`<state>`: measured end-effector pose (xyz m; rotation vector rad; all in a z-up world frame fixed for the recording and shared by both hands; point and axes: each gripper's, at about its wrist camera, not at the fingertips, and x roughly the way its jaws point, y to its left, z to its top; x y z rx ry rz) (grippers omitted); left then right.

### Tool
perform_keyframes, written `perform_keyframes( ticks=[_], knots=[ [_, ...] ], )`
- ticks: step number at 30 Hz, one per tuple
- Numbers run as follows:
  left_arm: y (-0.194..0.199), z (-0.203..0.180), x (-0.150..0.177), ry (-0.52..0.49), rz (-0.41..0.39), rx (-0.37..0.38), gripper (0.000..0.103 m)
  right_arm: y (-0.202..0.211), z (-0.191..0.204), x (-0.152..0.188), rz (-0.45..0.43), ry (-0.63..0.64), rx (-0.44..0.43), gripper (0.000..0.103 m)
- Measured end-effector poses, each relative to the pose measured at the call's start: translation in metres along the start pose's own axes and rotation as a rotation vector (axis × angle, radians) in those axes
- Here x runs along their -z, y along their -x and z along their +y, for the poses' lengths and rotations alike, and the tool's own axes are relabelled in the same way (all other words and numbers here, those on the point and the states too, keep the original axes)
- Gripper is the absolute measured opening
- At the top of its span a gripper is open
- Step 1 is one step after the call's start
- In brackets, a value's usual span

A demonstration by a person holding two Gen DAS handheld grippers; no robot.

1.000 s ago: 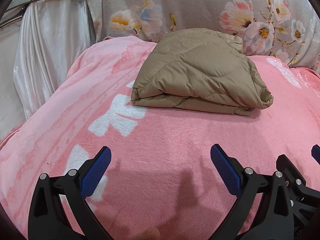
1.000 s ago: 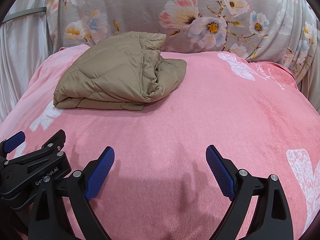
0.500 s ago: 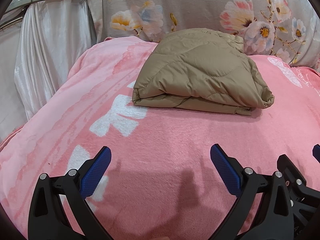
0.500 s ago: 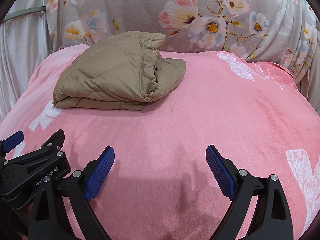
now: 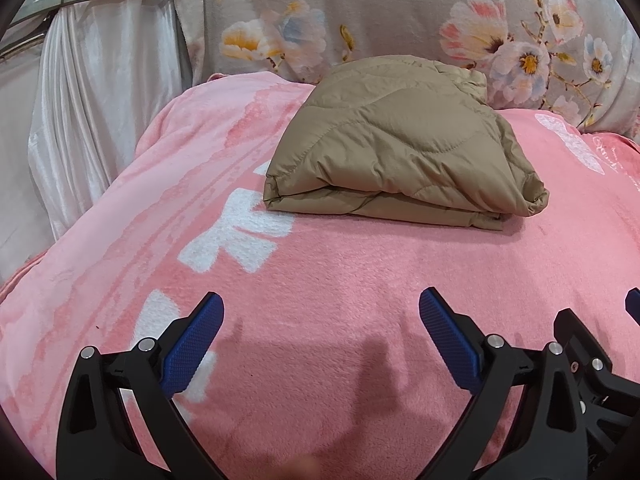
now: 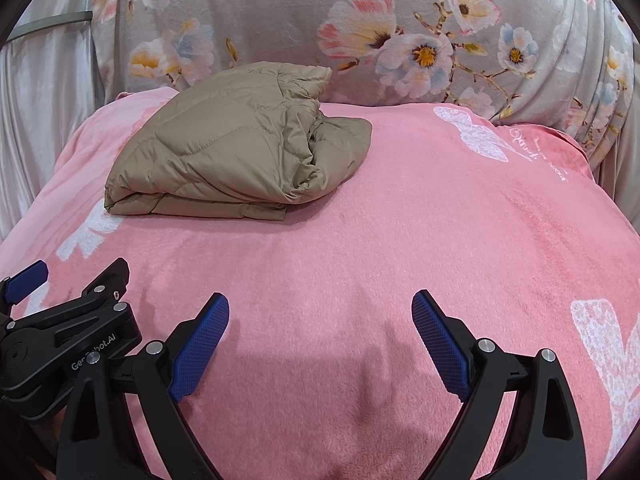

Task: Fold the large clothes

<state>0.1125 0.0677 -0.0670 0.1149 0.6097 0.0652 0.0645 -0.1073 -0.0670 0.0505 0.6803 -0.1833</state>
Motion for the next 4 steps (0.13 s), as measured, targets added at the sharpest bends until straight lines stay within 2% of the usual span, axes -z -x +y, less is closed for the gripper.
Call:
perform_keyframes(
  ticks=[4],
  knots=[
    [-0.0003,-0.0007,0.0004,-0.012,-0.005,0.014,0.09,0.0003,-0.0012,0.0002,0.001,0.0,0.002,0.09]
  ],
)
